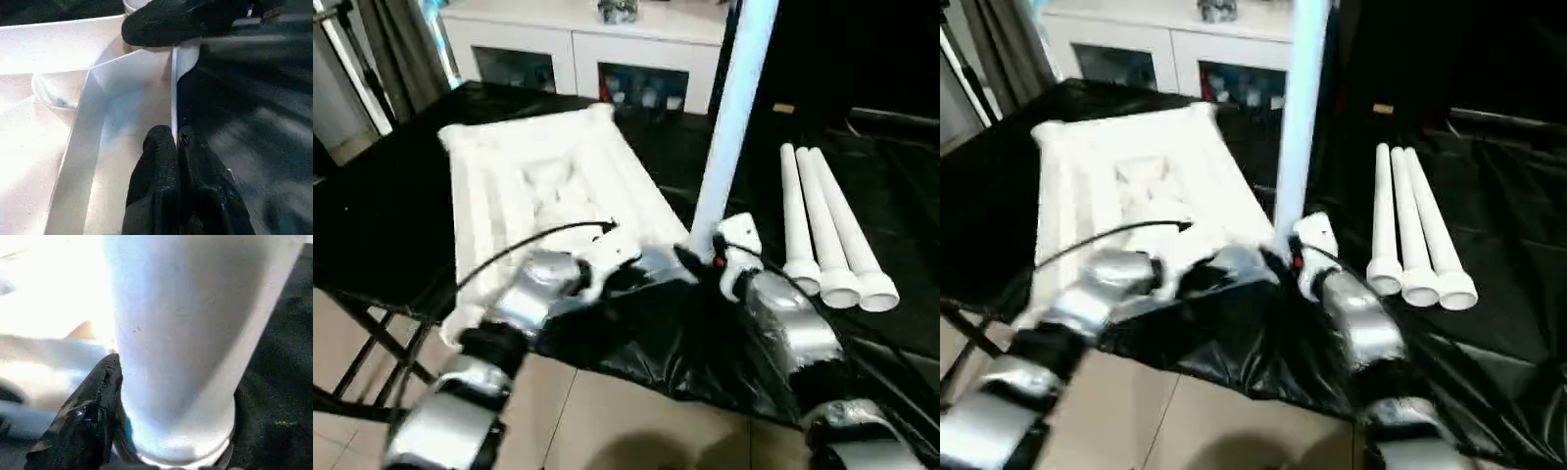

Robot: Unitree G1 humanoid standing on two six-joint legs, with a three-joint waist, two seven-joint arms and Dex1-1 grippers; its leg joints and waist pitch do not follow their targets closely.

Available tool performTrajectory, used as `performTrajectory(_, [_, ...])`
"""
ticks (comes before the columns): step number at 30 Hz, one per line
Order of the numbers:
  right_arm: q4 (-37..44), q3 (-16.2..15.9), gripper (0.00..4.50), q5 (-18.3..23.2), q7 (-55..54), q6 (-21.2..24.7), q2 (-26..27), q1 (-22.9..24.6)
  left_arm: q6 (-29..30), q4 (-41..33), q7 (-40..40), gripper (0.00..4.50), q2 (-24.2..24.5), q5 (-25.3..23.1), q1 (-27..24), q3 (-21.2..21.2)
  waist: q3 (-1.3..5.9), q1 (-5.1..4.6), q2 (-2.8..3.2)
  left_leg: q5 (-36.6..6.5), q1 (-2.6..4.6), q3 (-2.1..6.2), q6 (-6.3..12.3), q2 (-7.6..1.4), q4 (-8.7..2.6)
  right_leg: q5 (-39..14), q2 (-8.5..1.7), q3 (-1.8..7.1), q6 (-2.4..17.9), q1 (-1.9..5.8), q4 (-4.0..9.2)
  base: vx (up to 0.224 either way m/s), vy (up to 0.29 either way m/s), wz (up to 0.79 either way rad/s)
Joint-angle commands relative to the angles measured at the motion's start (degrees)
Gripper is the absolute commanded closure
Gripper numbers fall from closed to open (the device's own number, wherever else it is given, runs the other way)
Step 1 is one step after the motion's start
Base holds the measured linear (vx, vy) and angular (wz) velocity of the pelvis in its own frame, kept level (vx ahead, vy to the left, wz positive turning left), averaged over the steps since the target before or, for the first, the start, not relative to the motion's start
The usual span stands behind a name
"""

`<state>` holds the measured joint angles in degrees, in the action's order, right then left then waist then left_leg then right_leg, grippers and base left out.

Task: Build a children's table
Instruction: Rotate leg to tighten

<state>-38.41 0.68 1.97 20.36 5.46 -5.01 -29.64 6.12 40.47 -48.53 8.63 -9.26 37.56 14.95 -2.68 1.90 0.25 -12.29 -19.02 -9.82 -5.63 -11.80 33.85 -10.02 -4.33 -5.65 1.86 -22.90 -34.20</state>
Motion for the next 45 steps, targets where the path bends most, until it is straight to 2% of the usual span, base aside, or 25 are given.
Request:
performTrajectory(1, [-2.1, -4.87, 1.78, -0.9, 0.2, 0.27, 5.05, -0.21, -1.1, -0.43, 2.12, 4.5, -5.02, -0.02, 1.08, 2.86, 3.27, -0.04, -0.06, -9.49, -0.54, 0.18, 2.76, -1.03, -4.0, -20.1, -3.82, 2.99, 8.53, 2.92, 5.18, 0.0, 0.0, 0.0])
performTrajectory(2, [-1.98, -4.84, 1.78, -1.01, 0.33, -0.2, 5.04, -0.22, -1.25, -0.55, 1.72, 4.5, -5.11, -0.02, 0.91, 3.13, 3.33, 0.03, -0.07, -9.39, -0.52, 0.15, 2.98, -1.04, -3.96, -19.39, -3.85, 3.04, 8.66, 2.92, 5.14, 0.0, 0.0, 0.0])
performTrajectory(3, [-1.76, -4.53, 1.22, -0.73, 0.93, -0.39, 4.85, -0.15, -1.39, -0.73, 1.39, 4.5, -4.9, -0.1, 0.76, 3.3, 3.34, 0.04, -0.01, -9.22, -0.59, 0.14, 3.35, -1.09, -3.98, -17.9, -3.86, 3.12, 9.15, 2.94, 4.96, 0.0, 0.0, 0.0])
performTrajectory(5, [-0.92, -2.98, 1.08, 0.92, 4.86, -0.57, 3.59, 0.26, -2.55, -1.68, -0.61, 4.5, -2.99, -0.83, 0.19, 3.76, 3.46, 0.06, 0.0, -8.89, -0.7, 0.17, 3.95, -1.2, -3.99, -15.48, -3.88, 3.17, 9.93, 3.12, 4.64, 0.0, 0.0, 0.0])
performTrajectory(6, [-0.84, -3.08, 1.02, 1.02, 5.66, -0.9, 3.01, 0.33, -2.93, -1.99, -0.99, 4.5, -2.36, -0.94, 0.08, 3.81, 3.46, 0.0, 0.15, -8.57, -0.77, 0.14, 4.3, -1.21, -3.95, -13.81, -3.87, 3.2, 10.6, 3.14, 4.48, 0.0, 0.0, 0.0])
performTrajectory(8, [-0.36, -3.84, 0.72, 0.68, 7.68, -1.61, 1.32, 0.63, -3.71, -2.77, -3.1, 4.5, -1.04, -0.24, -0.25, 3.7, 3.6, 0.03, 0.03, -8.1, -0.93, 0.17, 4.76, -1.19, -3.84, -12.91, -3.95, 3.16, 10.91, 3.42, 4.3, 0.0, 0.0, 0.0])
performTrajectory(12, [0.37, -4.77, 0.72, 0.86, 14.34, -3.31, -3.0, 1.04, -5.06, -3.8, -8.22, 4.5, 2.71, 0.89, -1.02, 3.66, 3.73, -0.07, 0.11, -6.3, -1.04, 0.08, 5.82, -1.29, -3.67, -8.54, -3.91, 3.27, 12.81, 3.51, 3.71, 0.0, 0.0, 0.0])
performTrajectory(14, [1.1, -5.58, 0.72, 1.35, 18.44, -3.77, -4.81, 1.34, -7.03, -4.01, -10.85, 4.5, 4.09, 1.34, -1.3, 3.61, 3.73, 0.02, 0.12, -6.35, -1.01, 0.08, 6.31, -1.3, -3.63, -8.11, -3.88, 3.22, 13.28, 3.59, 3.7, 0.0, 0.0, 0.0])
performTrajectory(15, [1.81, -6.28, 0.72, 1.58, 20.97, -3.85, -5.83, 1.62, -7.07, -4.23, -12.11, 4.5, 4.86, 1.6, -1.41, 3.56, 3.71, 0.01, 0.34, -6.23, -0.91, 0.04, 6.34, -1.43, -3.63, -7.46, -3.9, 3.29, 13.66, 3.4, 3.58, 0.0, 0.0, 0.0])
performTrajectory(17, [2.51, -6.88, 0.72, 1.72, 23.46, -4.03, -6.77, 1.9, -7.5, -4.23, -13.05, 4.5, 5.61, 1.64, -1.4, 3.57, 3.67, 0.22, 0.28, -6.33, -0.86, 0.07, 6.45, -1.56, -3.68, -7.05, -3.88, 3.27, 13.9, 3.47, 3.51, 0.0, 0.0, 0.0])
performTrajectory(21, [6.19, -9.01, 0.72, 3.73, 36.94, -2.48, -11.32, 3.23, -9.56, -2.99, -17.81, 4.5, 8.8, 2.86, -0.67, 3.05, 3.7, 0.53, 0.24, -6.25, -0.99, 0.0, 6.67, -1.69, -3.58, -6.2, -3.83, 3.2, 14.26, 3.68, 3.3, 0.0, 0.0, 0.0])
performTrajectory(23, [6.55, -9.31, 0.72, 4.08, 38.36, -2.18, -11.84, 3.33, -9.65, -2.83, -18.28, 4.5, 9.08, 3.1, -0.55, 2.97, 3.67, 0.64, 0.22, -6.26, -1.0, -0.06, 6.75, -1.73, -3.56, -6.26, -3.87, 3.19, 14.45, 3.6, 3.3, 0.0, 0.0, 0.0])
performTrajectory(26, [7.69, -10.53, 1.06, 5.36, 43.26, -0.75, -13.47, 3.39, -10.47, -1.24, -20.17, 4.5, 10.54, 3.35, 0.57, 2.95, 3.68, 0.9, 0.0, -6.46, -0.92, -0.12, 6.47, -1.63, -3.53, -7.91, -3.86, 3.17, 13.88, 3.62, 3.45, 0.0, 0.0, 0.0])
performTrajectory(29, [8.02, -10.97, 1.15, 6.12, 45.73, -0.05, -13.96, 3.26, -10.95, -0.36, -21.44, 4.5, 11.15, 3.52, 1.28, 2.88, 3.71, 1.25, 0.05, -6.11, -0.93, -0.1, 6.28, -1.71, -3.51, -8.24, -3.93, 3.19, 13.78, 3.52, 3.4, 0.0, 0.0, 0.0])
performTrajectory(30, [8.33, -11.14, 1.46, 6.28, 46.14, 0.23, -14.05, 3.34, -11.04, -0.11, -21.73, 4.5, 11.18, 3.58, 1.52, 2.86, 3.72, 1.39, 0.13, -5.96, -0.88, -0.1, 6.18, -1.72, -3.51, -8.21, -3.94, 3.18, 13.73, 3.48, 3.42, 0.0, 0.0, 0.0])
performTrajectory(37, [9.87, -10.84, 1.74, 6.48, 44.92, 1.24, -12.76, 4.63, -10.75, 0.28, -21.88, 4.5, 10.74, 3.79, 1.93, 2.64, 3.78, 1.59, 0.21, -5.51, -0.91, -0.06, 5.49, -1.69, -3.54, -7.35, -3.94, 3.17, 13.73, 3.56, 3.31, 0.0, 0.0, 0.0])
performTrajectory(39, [8.57, -9.52, 1.76, 5.39, 39.23, 0.91, -11.07, 4.48, -9.61, 0.57, -19.21, 4.5, 9.94, 3.24, 1.92, 2.32, 3.71, 1.5, 0.26, -5.73, -0.93, 0.0, 4.99, -1.66, -3.62, -7.93, -4.03, 3.2, 13.53, 3.5, 3.39, 0.0, 0.0, 0.0])
performTrajectory(41, [5.52, -6.74, 1.78, 3.91, 28.61, 0.78, -7.85, 3.34, -7.45, 0.99, -13.66, 4.5, 7.76, 2.54, 2.06, 1.53, 3.52, 1.15, 0.29, -7.16, -0.77, 0.06, 3.89, -1.53, -3.8, -11.02, -4.0, 3.16, 12.79, 3.34, 3.76, 0.0, 0.0, 0.0])
performTrajectory(42, [5.18, -6.43, 1.78, 3.79, 27.38, 0.96, -7.44, 3.2, -7.17, 1.03, -12.92, 4.5, 7.43, 2.46, 2.08, 1.43, 3.45, 0.97, 0.3, -7.68, -0.72, 0.04, 3.35, -1.52, -3.85, -12.46, -4.08, 3.2, 12.36, 3.26, 3.98, 0.0, 0.0, 0.0])
performTrajectory(43, [2.88, -4.78, 1.79, 2.83, 19.59, 1.37, -4.71, 2.33, -4.81, 1.01, -8.13, 4.5, 4.86, 1.93, 2.07, 0.96, 3.31, 0.61, 0.21, -9.02, -0.59, 0.09, 2.06, -1.32, -3.96, -17.2, -4.08, 3.12, 10.98, 3.24, 4.48, 0.0, 0.0, 0.0])
performTrajectory(45, [0.95, -3.88, 1.8, 2.07, 13.34, 1.38, -2.06, 1.5, -2.81, 0.68, -3.91, 4.5, 1.94, 1.42, 1.86, 0.87, 3.2, 0.27, 0.13, -9.78, -0.44, 0.09, 1.55, -1.09, -3.9, -20.52, -4.0, 3.02, 9.8, 3.09, 4.99, 0.0, 0.0, 0.0])
